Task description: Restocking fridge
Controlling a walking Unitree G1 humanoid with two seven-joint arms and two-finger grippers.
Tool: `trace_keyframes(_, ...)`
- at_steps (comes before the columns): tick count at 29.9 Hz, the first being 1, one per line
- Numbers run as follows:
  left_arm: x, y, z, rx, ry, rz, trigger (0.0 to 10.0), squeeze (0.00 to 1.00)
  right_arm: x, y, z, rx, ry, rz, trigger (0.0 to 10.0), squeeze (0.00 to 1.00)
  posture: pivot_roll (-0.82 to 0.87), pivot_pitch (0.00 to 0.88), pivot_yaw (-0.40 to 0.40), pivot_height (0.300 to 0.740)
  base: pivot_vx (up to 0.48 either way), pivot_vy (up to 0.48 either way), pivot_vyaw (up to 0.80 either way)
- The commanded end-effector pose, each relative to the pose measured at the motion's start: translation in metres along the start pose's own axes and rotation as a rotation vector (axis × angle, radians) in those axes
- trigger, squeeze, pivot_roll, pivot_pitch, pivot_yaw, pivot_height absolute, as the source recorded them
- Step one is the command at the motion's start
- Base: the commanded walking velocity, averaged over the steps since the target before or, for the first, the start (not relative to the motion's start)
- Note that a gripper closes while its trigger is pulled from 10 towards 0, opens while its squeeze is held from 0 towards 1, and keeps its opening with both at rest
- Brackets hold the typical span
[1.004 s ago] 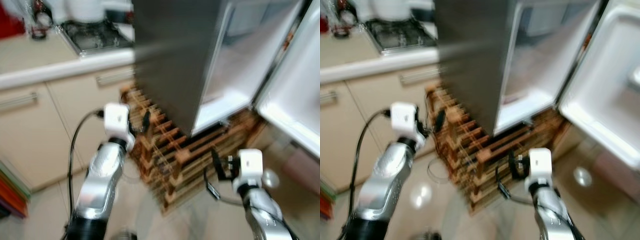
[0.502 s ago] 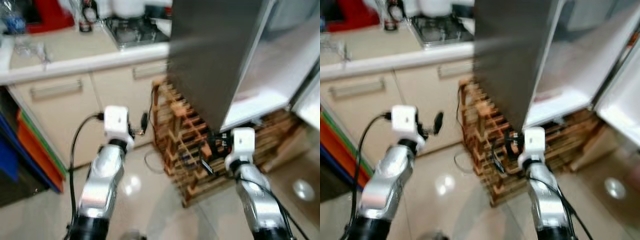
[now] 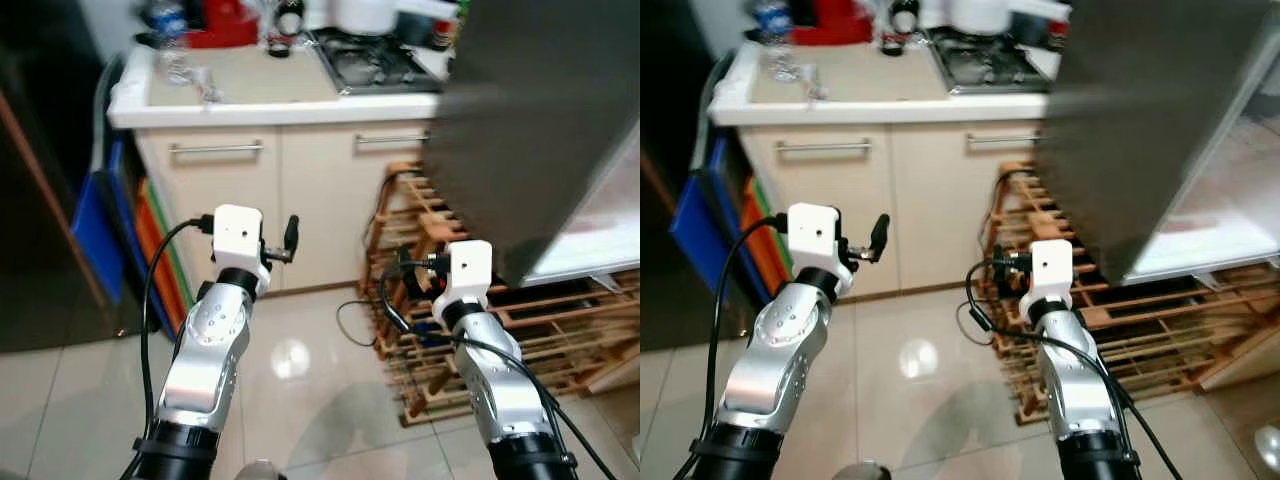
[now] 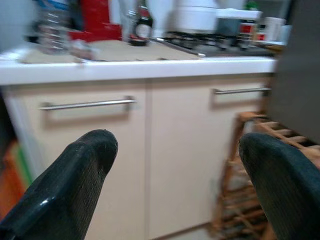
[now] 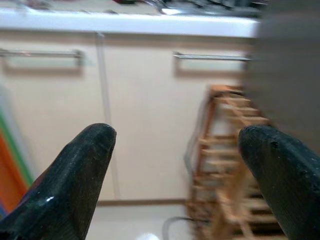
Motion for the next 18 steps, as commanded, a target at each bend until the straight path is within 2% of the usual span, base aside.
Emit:
trace_keyframes(1, 0.010, -0.003, 0.002, -0.010, 0.001, 0.027, 10.0, 0.00, 0.010, 0.000, 0.008, -0.034, 0.018, 0.038, 10.0, 0.00, 0.04, 0.000, -0.049, 0.740, 0.480, 0.000, 0.57)
trace_keyframes(3, 0.019, -0.004, 0.001, 0.012, 0.010, 0.072, 10.0, 0.00, 0.018, -0.002, 0.007, -0.041, 0.030, 0.077, 10.0, 0.00, 0.04, 0.000, -0.047, 0.740, 0.458, 0.000, 0.00)
trace_keyframes(5, 0.033, -0.007, -0.002, 0.062, 0.002, 0.133, 10.0, 0.00, 0.037, -0.003, 0.004, -0.051, 0.055, 0.179, 10.0, 0.00, 0.04, 0.000, -0.045, 0.740, 0.360, 0.315, 0.00)
trace_keyframes(8, 0.041, -0.008, -0.004, 0.083, -0.052, 0.172, 10.0, 0.00, 0.057, -0.002, 0.003, -0.062, 0.068, 0.276, 10.0, 0.00, 0.04, 0.000, -0.046, 0.740, 0.300, 0.374, 0.00)
trace_keyframes(14, 0.029, -0.012, -0.005, 0.081, -0.034, 0.106, 10.0, 0.00, 0.058, -0.008, 0.000, -0.051, 0.063, 0.261, 10.0, 0.00, 0.04, 0.000, -0.050, 0.740, 0.296, 0.378, 0.00)
trace_keyframes(18, 0.033, -0.015, 0.003, 0.041, -0.056, 0.128, 10.0, 0.00, 0.055, -0.011, 0.001, -0.054, 0.072, 0.247, 10.0, 0.00, 0.05, 0.000, -0.054, 0.740, 0.309, 0.368, 0.72)
Point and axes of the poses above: a point about 5 cm out from each wrist's last joint towards the gripper, its own y axis pointing back from the gripper into the wrist, its own x axis along the axis of the wrist's last joint, z = x × y, the point moved 3 cm from there along -y, pointing out of the wrist towards the gripper, and after that the axes turned 3 degrees about -y, right-handed, at the moved point
